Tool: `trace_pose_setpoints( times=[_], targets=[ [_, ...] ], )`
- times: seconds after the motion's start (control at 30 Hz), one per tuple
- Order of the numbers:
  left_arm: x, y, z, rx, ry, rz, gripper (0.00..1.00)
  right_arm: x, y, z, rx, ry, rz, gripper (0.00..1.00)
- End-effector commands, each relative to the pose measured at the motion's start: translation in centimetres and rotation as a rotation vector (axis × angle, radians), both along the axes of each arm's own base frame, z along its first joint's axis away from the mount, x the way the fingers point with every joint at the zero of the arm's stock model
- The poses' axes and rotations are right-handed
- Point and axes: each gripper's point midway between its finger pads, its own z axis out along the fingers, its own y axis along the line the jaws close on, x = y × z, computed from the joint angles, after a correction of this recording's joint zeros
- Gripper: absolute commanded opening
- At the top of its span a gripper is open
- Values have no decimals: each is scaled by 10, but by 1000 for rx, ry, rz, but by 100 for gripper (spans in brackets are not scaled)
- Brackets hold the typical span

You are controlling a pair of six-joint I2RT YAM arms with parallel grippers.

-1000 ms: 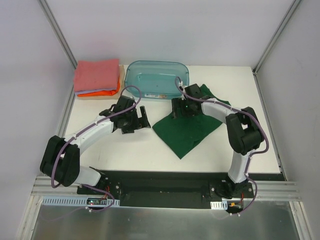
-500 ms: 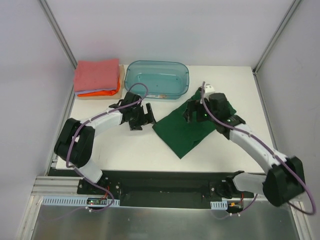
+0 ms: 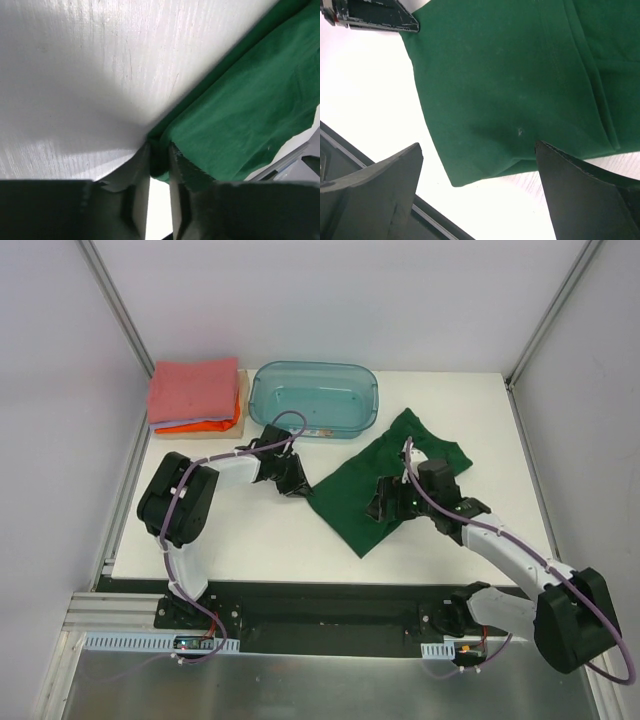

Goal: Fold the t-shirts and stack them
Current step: Grab one side of the 2/3 rectangular tshirt with both arms

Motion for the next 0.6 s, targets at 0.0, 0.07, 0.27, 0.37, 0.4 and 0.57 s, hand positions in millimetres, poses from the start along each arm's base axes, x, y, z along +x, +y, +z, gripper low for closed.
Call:
trace_pose_setpoints(
  times=[0.0,0.07,0.27,0.37,0.4,0.57],
  targets=[
    [-5,-2,-4,-25,22,-18,7,-6,-2,13,-70,-80,0,96],
    [-8,1,-6,-17,21,-17,0,-12,-1,13,-130,-99,22,97],
    [-9,5,0,-7,-2,-9,0,-46,25,-1,-402,-191,277,95],
    [-10,7,2,-5,-11,-9,0,-65,47,-14,-452,-169,404,93],
    [-10,6,3,-8,-10,-11,0,-68,52,-18,-478,-166,428,91],
    [-12,8,2,-6,-5,-9,0,-80,58,-46,-640,-18,493,72]
  ],
)
